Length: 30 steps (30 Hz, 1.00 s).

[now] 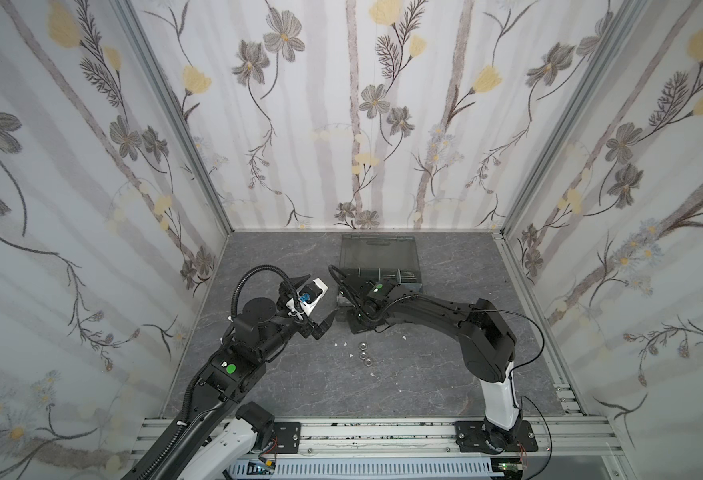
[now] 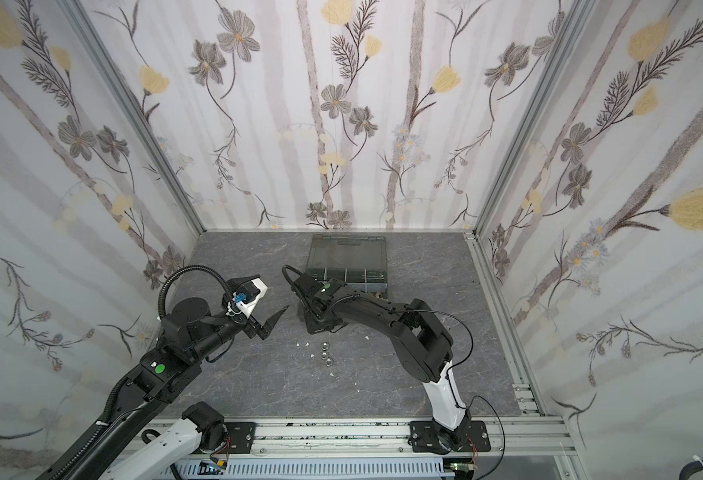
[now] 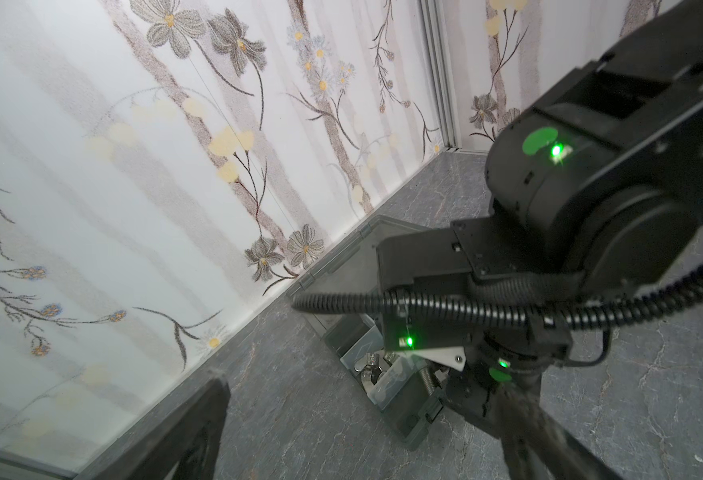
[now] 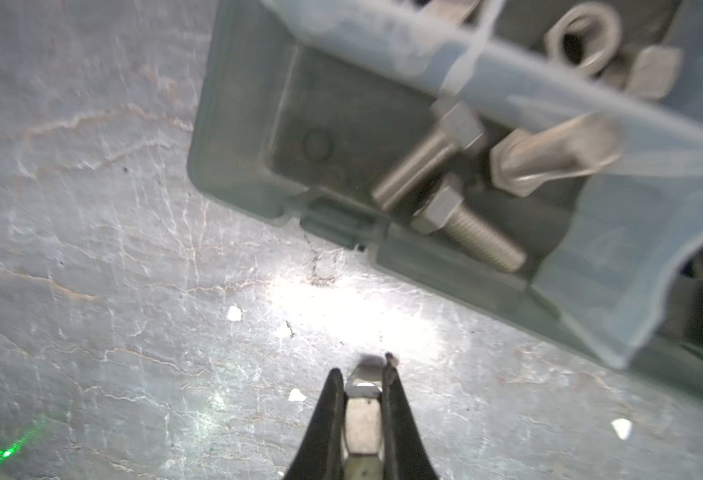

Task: Sort the screws and nuts into containers
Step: 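Carry the hex nut over the hex-nut compartment, right gripper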

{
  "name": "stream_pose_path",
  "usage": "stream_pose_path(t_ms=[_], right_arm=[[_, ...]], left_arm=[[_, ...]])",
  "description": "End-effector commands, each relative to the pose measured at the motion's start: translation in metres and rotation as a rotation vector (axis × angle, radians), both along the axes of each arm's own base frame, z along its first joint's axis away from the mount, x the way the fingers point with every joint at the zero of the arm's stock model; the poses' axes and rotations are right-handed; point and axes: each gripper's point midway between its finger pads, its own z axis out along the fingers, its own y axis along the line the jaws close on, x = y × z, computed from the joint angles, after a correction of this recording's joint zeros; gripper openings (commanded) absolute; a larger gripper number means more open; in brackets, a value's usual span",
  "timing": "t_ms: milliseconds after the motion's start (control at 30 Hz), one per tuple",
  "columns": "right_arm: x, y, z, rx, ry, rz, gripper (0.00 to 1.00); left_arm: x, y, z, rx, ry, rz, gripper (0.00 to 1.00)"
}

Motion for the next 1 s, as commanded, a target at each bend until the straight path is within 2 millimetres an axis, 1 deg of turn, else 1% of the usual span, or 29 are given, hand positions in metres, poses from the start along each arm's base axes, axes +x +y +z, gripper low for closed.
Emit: stream_pose_path(t_ms=[0,33,67,100,167,333,400,500,600,800,967], right_arm=[[0.029,-0.02,0.023,-0.02,-0.077,-0.032,0.08],[0.037,-0.023,0.027,-0.021,-0.095,-0.033,0.08],[0.044,-0.022,0.032,-0.02,-0.112,-0.027,0.07],[0.064,-0.034,0.035,-0.021,-0.124,-0.058,0.07],[0.082,-0.037,0.039,-0.034,-0.144,-0.06,0.06],[0.122,-0.037,0.038,-0.056,-0.179,-0.045,0.06],[0.132,-0.036,0.033,-0.066,-0.178,-0.039,0.06],[0.138,-0.034,0.024,-0.071,-0.167,-0.029,0.06],[0.137,-0.037,0.015,-0.093,-0.154,-0.026,0.06],[0.137,-0.038,0.007,-0.101,-0.153,-0.03,0.06],[0.136,-0.036,-0.003,-0.105,-0.133,-0.023,0.08]], left_arm=[[0.001,-0.002,0.012,-0.016,-0.045,-0.011,1.0],[0.001,-0.002,0.013,-0.017,-0.047,-0.011,1.0],[0.001,-0.002,0.013,-0.015,-0.05,-0.011,1.0],[0.001,-0.002,0.012,-0.012,-0.05,-0.01,1.0],[0.001,-0.002,0.014,-0.015,-0.055,-0.01,1.0],[0.0,-0.002,0.014,-0.02,-0.051,-0.013,1.0],[0.0,-0.002,0.015,-0.024,-0.049,-0.013,1.0],[-0.001,-0.003,0.016,-0.03,-0.051,-0.021,1.0],[-0.001,-0.003,0.016,-0.034,-0.051,-0.021,1.0],[-0.002,-0.003,0.016,-0.044,-0.049,-0.022,1.0],[-0.003,-0.002,0.017,-0.043,-0.049,-0.019,1.0]])
